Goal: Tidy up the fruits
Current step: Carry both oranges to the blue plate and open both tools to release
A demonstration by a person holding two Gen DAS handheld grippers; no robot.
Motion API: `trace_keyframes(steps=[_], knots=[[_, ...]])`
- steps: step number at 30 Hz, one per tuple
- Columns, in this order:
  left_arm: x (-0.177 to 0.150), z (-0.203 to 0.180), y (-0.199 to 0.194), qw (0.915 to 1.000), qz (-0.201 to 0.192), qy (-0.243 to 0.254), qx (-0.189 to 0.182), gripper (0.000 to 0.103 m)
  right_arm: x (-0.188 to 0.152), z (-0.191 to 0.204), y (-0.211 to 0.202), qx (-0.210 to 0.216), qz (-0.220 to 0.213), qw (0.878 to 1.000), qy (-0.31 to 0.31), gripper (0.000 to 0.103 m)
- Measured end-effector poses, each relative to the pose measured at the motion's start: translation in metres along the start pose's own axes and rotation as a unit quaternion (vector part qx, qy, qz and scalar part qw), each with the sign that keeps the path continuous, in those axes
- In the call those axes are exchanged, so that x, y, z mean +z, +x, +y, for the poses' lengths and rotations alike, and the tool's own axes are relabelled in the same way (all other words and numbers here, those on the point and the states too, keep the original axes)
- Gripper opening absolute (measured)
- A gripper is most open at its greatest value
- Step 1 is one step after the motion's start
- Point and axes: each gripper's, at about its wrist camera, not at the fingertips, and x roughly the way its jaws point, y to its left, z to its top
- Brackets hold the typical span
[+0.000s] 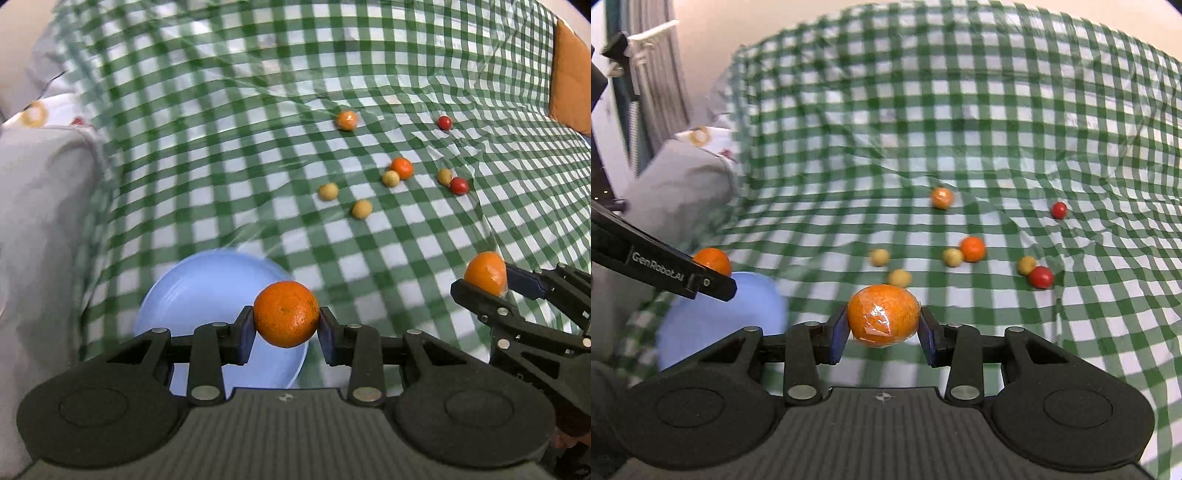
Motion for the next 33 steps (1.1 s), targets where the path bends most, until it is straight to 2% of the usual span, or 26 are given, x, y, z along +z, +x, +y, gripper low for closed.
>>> trace_keyframes(steps=[9,16,22,29,33], knots=[[-0.074,0.055,-0.065,0.9987,0.001,-0.048,0.014,0.04,-0.017,0.07,-0.056,0.052,0.013,0.998,-0.024,0.041],[-0.109,0.084,-0.091,0.9966,-0.006,-0.08,0.019,0.04,-0.028,0.114,-0.075,0.069,0.024,0.996,-0.053,0.041],[-0.119,0.096,-0.1,0.9954,-0.016,-0.093,0.018,0.04,-0.029,0.13,-0.084,0.07,0.025,0.995,-0.069,0.041],[-0.118,0.101,-0.098,0.995,-0.018,-0.097,0.017,0.04,-0.028,0.129,-0.084,0.071,0.026,0.995,-0.07,0.041],[-0.114,0.103,-0.093,0.9951,-0.016,-0.096,0.018,0.04,-0.023,0.129,-0.077,0.068,0.043,0.995,-0.062,0.041]])
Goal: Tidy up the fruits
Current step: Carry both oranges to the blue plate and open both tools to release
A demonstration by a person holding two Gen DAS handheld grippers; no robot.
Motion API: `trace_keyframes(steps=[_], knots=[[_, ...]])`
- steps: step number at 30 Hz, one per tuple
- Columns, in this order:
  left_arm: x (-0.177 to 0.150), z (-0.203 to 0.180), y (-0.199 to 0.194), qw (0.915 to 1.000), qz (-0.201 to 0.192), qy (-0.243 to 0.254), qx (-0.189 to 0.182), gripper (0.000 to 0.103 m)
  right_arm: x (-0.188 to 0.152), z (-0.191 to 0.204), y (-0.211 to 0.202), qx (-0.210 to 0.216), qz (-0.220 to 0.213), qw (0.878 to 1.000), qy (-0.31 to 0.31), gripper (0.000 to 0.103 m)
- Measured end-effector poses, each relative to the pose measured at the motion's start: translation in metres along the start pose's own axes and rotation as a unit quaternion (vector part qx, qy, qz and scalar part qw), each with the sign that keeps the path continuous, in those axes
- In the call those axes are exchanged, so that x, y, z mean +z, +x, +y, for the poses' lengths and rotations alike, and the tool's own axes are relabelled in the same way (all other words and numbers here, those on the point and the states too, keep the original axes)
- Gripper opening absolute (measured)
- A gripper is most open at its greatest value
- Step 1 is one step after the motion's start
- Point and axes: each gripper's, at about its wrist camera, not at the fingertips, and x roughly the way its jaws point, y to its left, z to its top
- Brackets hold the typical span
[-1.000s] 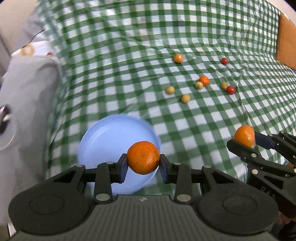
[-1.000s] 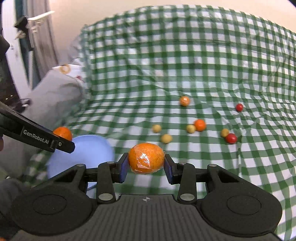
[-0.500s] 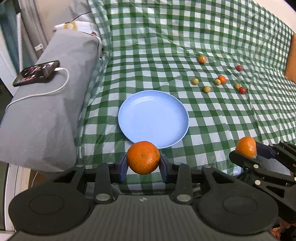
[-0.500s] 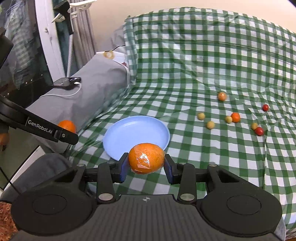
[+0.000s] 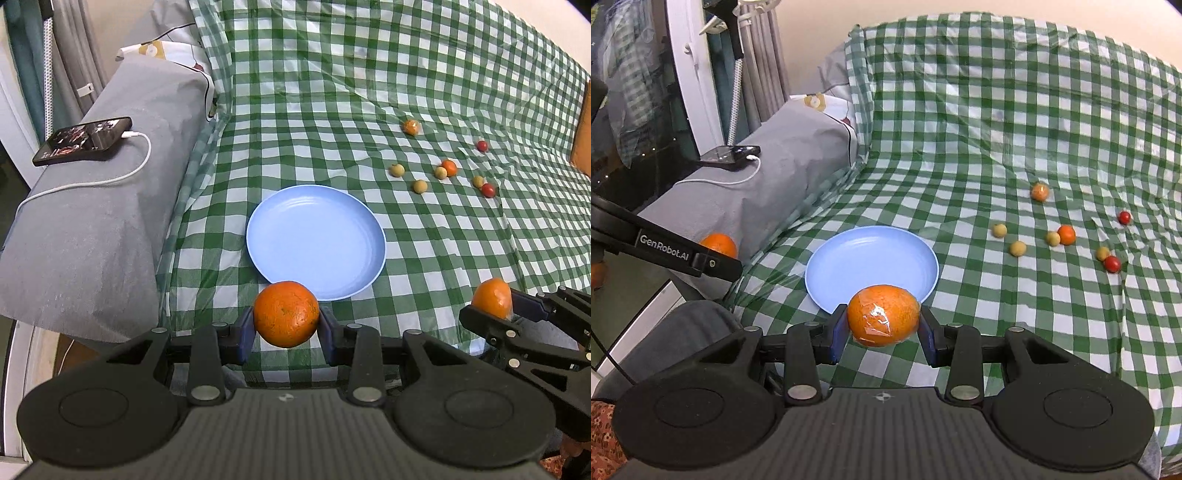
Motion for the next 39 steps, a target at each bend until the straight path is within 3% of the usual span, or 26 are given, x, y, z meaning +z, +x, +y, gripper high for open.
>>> trace_keyframes(steps=[11,28,39], knots=[[0.027,-0.004,0.036,0.9997,0.02,0.011,0.001,0.04,0.026,-0.01,0.045,-0.005,0.03,0.999,0.022,0.041],[0.076,-0.006,0.13,0.9974,0.065,0.029,0.011,0.04,0.049,-0.037,0.141,-0.003,0.096,0.995,0.038,0.041],[0.088,-0.003,0.185,0.9951,0.089,0.038,0.022,0.04,0.054,-0.037,0.188,0.002,0.124,0.992,0.037,0.041]])
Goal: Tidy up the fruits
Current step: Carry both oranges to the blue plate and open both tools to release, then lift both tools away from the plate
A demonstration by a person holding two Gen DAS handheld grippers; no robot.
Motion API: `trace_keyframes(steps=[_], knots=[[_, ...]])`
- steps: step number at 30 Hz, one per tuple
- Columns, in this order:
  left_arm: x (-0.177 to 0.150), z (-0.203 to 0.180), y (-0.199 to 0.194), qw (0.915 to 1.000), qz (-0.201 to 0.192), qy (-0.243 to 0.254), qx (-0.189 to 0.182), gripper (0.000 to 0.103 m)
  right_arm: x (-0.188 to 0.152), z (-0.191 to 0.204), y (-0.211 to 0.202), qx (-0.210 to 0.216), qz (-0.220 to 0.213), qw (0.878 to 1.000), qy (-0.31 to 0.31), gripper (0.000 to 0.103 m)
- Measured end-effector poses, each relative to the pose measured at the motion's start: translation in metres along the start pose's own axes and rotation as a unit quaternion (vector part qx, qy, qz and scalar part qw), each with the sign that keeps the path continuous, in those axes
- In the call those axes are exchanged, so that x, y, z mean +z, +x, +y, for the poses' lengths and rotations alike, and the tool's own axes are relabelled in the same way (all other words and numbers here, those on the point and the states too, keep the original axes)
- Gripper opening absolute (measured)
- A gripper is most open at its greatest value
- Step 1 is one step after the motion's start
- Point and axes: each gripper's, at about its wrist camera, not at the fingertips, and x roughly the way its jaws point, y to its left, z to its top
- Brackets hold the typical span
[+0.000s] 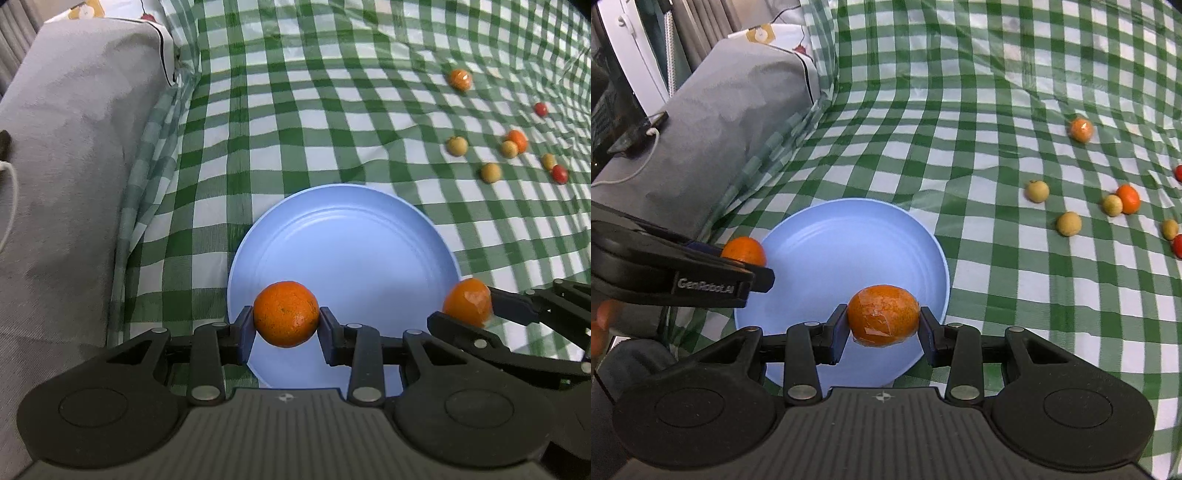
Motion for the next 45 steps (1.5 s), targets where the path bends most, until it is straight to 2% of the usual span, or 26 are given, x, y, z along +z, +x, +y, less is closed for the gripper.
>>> trace_keyframes(steps=[8,9,10,11,12,13,14,19,23,31,37,45], knots=[[0.006,0.002,0.029,0.9998,0.016,0.011,0.007,0.042,0.005,0.005,0.025,-0.006,0.022,1.0,-0.015,0.043],[0.007,0.003,0.028,0.9998,0.013,0.013,0.005,0.056,0.006,0.006,0.026,-0.009,0.023,1.0,-0.018,0.043],[0.007,0.002,0.026,0.9999,0.006,0.014,0.006,0.079,0.007,0.008,0.026,-0.012,0.021,0.999,-0.022,0.047],[0.006,0.003,0.021,0.9999,-0.007,0.012,0.009,0.09,0.008,0.009,0.025,-0.015,0.021,0.999,-0.026,0.057],[0.005,0.003,0.015,0.9996,-0.023,0.01,0.012,0.1,0.009,0.011,0.024,-0.018,0.018,0.999,-0.029,0.062],[0.004,0.004,0.008,0.9992,-0.036,0.01,0.01,0.102,0.01,0.012,0.02,-0.022,0.015,0.999,-0.03,0.071],[0.004,0.005,0.003,0.999,-0.042,0.012,0.008,0.102,0.009,0.011,0.016,-0.023,0.013,0.999,-0.03,0.078],[-0.016,0.006,-0.023,0.9993,-0.017,0.003,0.032,0.102,0.001,0.009,-0.013,-0.019,0.02,1.0,-0.005,0.089],[-0.043,0.003,-0.052,0.9993,-0.008,-0.002,0.035,0.102,-0.018,0.012,-0.046,-0.02,0.012,1.0,0.005,0.094],[-0.09,0.008,-0.107,0.9987,-0.023,-0.032,0.031,0.103,-0.054,0.027,-0.107,-0.032,-0.026,0.999,0.016,0.095],[-0.111,0.003,-0.138,0.9973,-0.053,-0.034,0.037,0.102,-0.07,0.041,-0.137,-0.033,-0.055,0.998,0.011,0.097],[-0.127,0.0,-0.158,0.996,-0.07,-0.04,0.038,0.102,-0.082,0.053,-0.164,-0.036,-0.08,0.996,-0.001,0.098]])
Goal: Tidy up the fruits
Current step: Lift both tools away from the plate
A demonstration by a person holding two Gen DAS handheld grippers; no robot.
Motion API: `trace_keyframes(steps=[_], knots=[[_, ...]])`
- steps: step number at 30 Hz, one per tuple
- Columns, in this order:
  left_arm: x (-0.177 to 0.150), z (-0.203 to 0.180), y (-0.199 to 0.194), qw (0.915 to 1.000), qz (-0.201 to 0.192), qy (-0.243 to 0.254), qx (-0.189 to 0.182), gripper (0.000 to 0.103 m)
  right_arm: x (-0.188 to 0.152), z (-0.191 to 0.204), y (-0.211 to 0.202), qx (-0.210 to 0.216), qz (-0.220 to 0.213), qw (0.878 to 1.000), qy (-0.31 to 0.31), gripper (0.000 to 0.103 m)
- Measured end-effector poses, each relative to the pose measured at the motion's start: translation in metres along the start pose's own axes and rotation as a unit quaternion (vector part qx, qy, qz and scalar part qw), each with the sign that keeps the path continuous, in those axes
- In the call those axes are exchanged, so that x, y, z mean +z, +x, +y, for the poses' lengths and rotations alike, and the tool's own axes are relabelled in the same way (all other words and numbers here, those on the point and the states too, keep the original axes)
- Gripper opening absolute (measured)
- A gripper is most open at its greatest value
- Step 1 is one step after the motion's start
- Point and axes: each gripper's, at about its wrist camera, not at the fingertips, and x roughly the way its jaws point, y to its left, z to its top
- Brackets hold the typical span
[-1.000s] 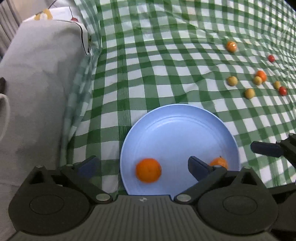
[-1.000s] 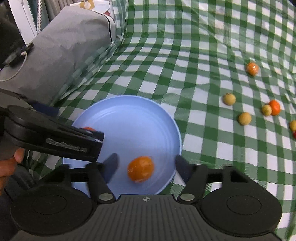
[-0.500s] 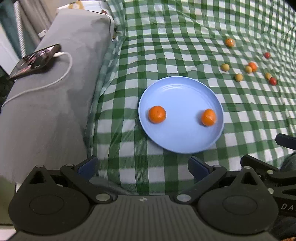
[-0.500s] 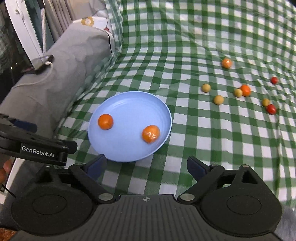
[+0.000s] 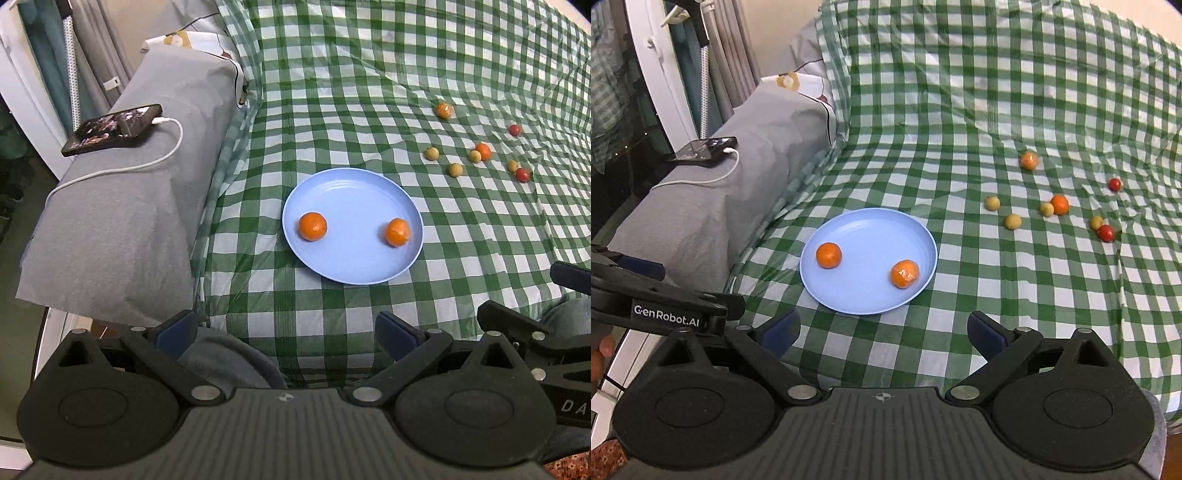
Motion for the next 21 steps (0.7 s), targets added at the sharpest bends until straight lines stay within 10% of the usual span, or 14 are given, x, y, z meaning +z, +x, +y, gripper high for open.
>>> trace_keyframes(steps=[21], knots=[[0.009,-0.019,-0.009,0.9999,0.0,0.016,0.003,0.103,-0.006,-0.023,-0.01,-0.004,-0.015,0.999,0.037,0.102]])
